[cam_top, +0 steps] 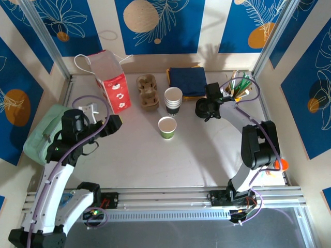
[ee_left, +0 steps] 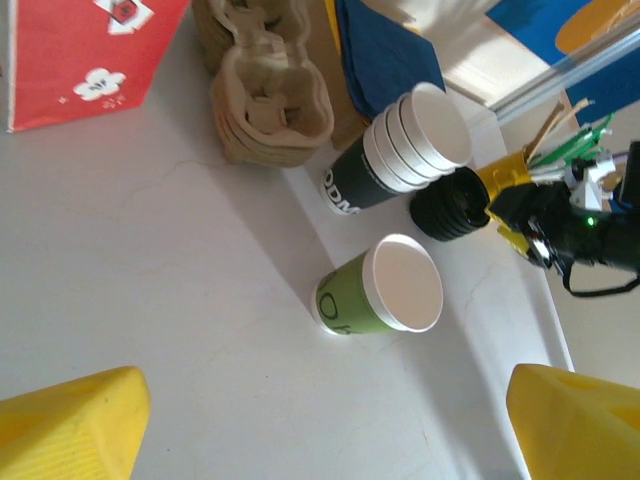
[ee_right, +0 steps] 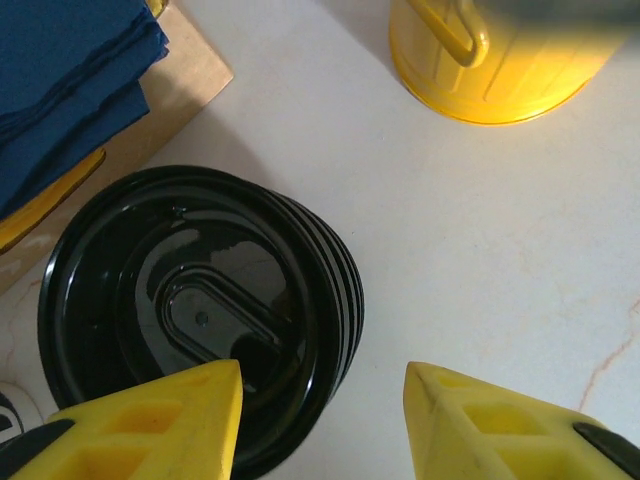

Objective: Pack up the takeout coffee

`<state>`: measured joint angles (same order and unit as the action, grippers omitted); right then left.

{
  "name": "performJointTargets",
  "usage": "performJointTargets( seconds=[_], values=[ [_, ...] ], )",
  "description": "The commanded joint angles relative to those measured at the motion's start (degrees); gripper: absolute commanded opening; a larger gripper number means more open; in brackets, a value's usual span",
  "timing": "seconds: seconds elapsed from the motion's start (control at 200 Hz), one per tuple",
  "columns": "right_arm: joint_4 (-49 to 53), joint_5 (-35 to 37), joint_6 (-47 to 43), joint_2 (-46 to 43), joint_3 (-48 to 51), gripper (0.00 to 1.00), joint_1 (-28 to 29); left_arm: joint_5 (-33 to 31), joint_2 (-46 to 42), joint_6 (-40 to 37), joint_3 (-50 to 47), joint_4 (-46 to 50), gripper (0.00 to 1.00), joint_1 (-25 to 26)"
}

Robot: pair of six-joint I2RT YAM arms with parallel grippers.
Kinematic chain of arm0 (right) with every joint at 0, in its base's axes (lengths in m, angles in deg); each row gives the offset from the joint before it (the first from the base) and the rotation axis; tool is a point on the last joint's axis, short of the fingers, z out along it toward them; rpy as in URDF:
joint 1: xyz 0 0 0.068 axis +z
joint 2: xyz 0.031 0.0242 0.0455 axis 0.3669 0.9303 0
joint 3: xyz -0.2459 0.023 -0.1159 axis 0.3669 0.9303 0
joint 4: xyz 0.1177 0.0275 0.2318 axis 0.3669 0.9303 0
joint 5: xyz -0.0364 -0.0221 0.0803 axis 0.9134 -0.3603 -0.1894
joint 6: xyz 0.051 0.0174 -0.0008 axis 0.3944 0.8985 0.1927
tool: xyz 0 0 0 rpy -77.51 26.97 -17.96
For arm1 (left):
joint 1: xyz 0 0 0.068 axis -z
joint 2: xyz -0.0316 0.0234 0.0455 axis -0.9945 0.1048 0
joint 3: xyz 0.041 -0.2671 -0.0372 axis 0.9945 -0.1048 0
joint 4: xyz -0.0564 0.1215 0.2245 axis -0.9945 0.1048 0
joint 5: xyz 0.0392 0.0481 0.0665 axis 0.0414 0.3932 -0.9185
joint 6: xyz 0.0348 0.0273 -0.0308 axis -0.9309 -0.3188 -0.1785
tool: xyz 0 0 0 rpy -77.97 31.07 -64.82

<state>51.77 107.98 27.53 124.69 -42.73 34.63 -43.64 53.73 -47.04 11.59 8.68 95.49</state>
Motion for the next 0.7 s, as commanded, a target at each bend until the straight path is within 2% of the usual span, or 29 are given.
performJointTargets(
  seconds=[0.0, 0.175, 0.38, 0.545, 0.695],
  values=[
    [0.02, -1.73, -0.85, 2.04, -2.65, 0.46, -0.66, 0.31, 1.40, -0.94, 2.73, -1.88, 0.92, 3.58],
    [-0.01, -2.75, -1.27, 3.97, -4.03, 0.45, -1.32, -3.93, 5.98, -2.80, 7.14, -3.04, 0.92, 13.67],
    [0.39, -3.67, -1.82, 5.15, -5.14, 0.37, -1.61, -7.14, 13.33, -5.49, 14.27, -4.37, 0.92, 24.29],
    [0.34, -4.14, -2.17, 5.15, -5.01, 0.30, -1.61, -8.83, 17.93, -6.41, 17.50, -5.42, 0.92, 28.73],
    [0.25, -4.49, -2.51, 5.06, -4.99, 0.27, -1.57, -9.46, 19.43, -6.19, 17.65, -6.24, 0.92, 30.17]
  ],
)
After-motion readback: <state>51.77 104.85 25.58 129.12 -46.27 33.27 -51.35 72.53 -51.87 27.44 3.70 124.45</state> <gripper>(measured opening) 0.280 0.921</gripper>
